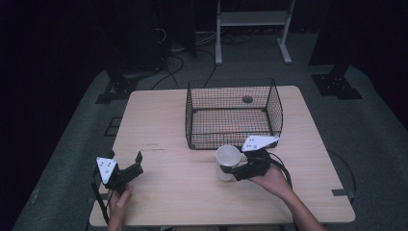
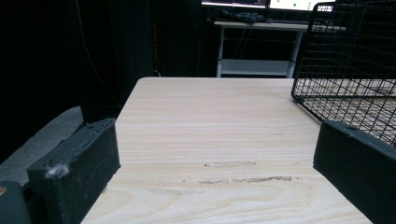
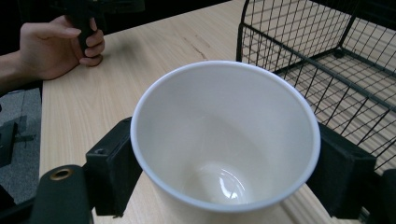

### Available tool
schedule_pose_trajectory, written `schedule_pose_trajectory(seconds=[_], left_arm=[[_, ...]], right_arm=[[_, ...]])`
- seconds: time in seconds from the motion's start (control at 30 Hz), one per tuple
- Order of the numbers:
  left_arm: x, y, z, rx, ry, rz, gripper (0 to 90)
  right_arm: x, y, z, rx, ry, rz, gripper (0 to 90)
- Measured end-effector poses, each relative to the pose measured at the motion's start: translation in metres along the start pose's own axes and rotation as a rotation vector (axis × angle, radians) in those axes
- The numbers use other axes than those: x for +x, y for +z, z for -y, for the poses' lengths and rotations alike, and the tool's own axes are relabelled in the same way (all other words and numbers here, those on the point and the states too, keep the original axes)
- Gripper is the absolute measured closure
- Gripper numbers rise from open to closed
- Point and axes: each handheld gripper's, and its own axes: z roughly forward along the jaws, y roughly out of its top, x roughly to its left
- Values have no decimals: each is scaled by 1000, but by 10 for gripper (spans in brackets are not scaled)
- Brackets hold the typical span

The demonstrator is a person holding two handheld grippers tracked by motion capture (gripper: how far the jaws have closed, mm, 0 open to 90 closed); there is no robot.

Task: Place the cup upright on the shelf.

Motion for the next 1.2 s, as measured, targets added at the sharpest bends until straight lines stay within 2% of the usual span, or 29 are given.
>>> schedule_pose_trajectory(seconds=[0.57, 0.83, 1.2], left_arm=[[0, 0, 0, -2, -8, 1, 0], [0, 0, 0, -2, -6, 1, 0], [0, 0, 0, -1, -2, 3, 0]], right_arm=[[-14, -10, -46, -6, -17, -16, 196], [-26, -14, -66, -13, -18, 6, 196], [-52, -7, -92, -11, -1, 47, 196]])
